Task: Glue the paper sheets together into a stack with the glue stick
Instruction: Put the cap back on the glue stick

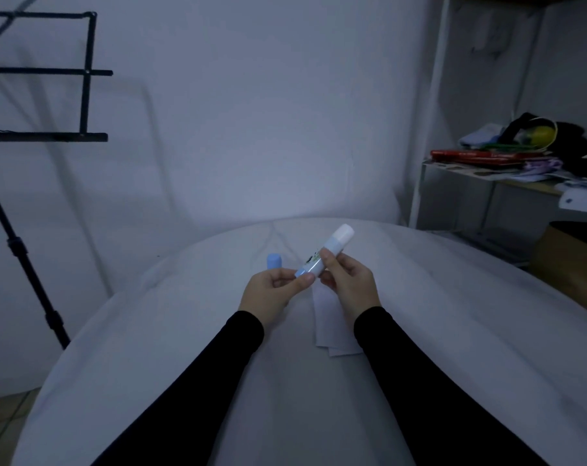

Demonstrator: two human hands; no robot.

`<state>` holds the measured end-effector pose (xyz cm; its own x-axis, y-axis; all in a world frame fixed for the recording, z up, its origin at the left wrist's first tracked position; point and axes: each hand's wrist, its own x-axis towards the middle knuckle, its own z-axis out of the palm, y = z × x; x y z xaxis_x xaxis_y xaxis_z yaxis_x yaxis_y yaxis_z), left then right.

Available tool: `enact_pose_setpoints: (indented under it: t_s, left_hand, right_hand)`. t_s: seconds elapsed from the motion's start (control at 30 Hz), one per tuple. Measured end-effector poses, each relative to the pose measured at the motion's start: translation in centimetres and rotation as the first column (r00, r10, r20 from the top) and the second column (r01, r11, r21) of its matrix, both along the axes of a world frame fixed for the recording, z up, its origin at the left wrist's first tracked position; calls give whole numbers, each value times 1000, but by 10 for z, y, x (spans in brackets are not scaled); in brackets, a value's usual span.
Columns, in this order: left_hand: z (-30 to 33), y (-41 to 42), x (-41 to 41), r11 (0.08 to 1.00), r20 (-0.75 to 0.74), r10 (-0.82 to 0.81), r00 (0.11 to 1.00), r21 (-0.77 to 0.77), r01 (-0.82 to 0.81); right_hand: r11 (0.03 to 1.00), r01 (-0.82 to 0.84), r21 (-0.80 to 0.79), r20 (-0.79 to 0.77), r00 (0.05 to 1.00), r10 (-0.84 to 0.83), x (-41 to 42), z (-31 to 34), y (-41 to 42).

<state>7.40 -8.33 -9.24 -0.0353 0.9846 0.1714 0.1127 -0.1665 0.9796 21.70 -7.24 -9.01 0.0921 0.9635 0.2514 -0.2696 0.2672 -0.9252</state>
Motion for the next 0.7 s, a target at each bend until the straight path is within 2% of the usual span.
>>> enact_pose_setpoints:
  t_s: [0.2, 0.33, 0.47, 0.6, 0.7]
  left_hand:
    - [0, -5, -3, 994, 20, -89, 996, -65, 90]
    - [-3, -10, -2, 972, 126, -198, 972, -103, 211]
    - [-1, -14, 1, 987, 35, -149, 988, -56, 151]
    - [-1, -14, 2, 992, 64, -125, 990, 14, 124]
    - [0, -12, -3, 995, 92, -103, 990, 10, 102]
  right_hand:
    - [998, -61, -16, -13, 998, 61, 0, 1, -4]
    - [998, -62, 24, 57, 997, 60, -2, 2, -5]
    - [1000, -11, 28, 48, 999, 9, -2, 3, -6]
    - [1000, -25, 10, 41, 999, 25, -3, 2, -6]
    - [998, -51, 33, 42, 998, 50, -4, 3, -5]
